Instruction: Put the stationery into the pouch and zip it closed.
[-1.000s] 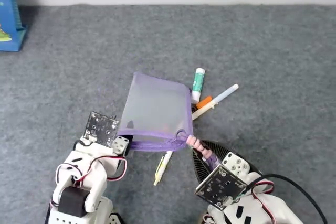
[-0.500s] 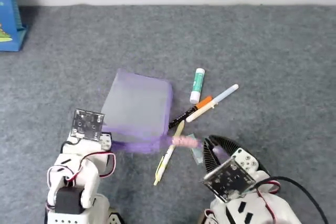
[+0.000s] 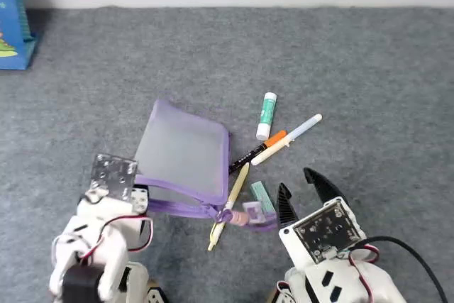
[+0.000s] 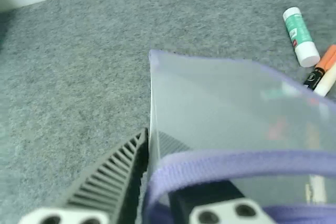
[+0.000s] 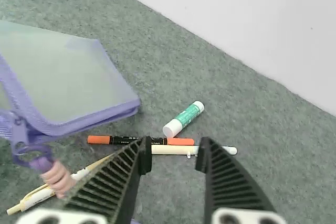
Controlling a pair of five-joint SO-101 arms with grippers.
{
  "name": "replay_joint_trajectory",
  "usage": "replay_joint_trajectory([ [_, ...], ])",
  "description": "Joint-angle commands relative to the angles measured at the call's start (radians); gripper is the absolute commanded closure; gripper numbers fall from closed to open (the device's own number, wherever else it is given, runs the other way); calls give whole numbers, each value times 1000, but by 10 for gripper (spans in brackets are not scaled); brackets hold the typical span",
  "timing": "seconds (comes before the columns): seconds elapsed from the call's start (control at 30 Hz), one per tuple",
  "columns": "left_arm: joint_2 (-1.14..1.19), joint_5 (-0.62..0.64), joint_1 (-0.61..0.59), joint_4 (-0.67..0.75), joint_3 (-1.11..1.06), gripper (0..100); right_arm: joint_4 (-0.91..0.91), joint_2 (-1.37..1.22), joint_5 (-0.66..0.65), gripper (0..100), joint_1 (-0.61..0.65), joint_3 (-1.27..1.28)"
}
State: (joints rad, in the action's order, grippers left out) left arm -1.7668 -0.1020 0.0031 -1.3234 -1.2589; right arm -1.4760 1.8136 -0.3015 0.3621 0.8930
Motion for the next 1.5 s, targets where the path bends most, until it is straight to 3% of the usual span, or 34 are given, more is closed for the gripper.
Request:
replay_joint_trajectory([
  [0.0, 8, 2, -23, -34, 133, 987, -1, -64, 12, 913, -2, -34],
  [0.3, 9, 2, -57, -95, 251, 987, 71, -387, 20, 915, -165, -34],
  [0.63, 23, 2, -51, -103, 257, 987, 211, -673, 21, 915, -185, -34],
  [0.9, 359, 3, -49, -103, 341, 987, 232, -700, 97, 915, -185, -34],
  [1.23, 695, 135, -11, -305, 696, 987, 232, -710, 100, 915, -186, -34],
  [1.47, 868, 238, -17, -315, 843, 987, 232, -743, 97, 914, -182, -34],
])
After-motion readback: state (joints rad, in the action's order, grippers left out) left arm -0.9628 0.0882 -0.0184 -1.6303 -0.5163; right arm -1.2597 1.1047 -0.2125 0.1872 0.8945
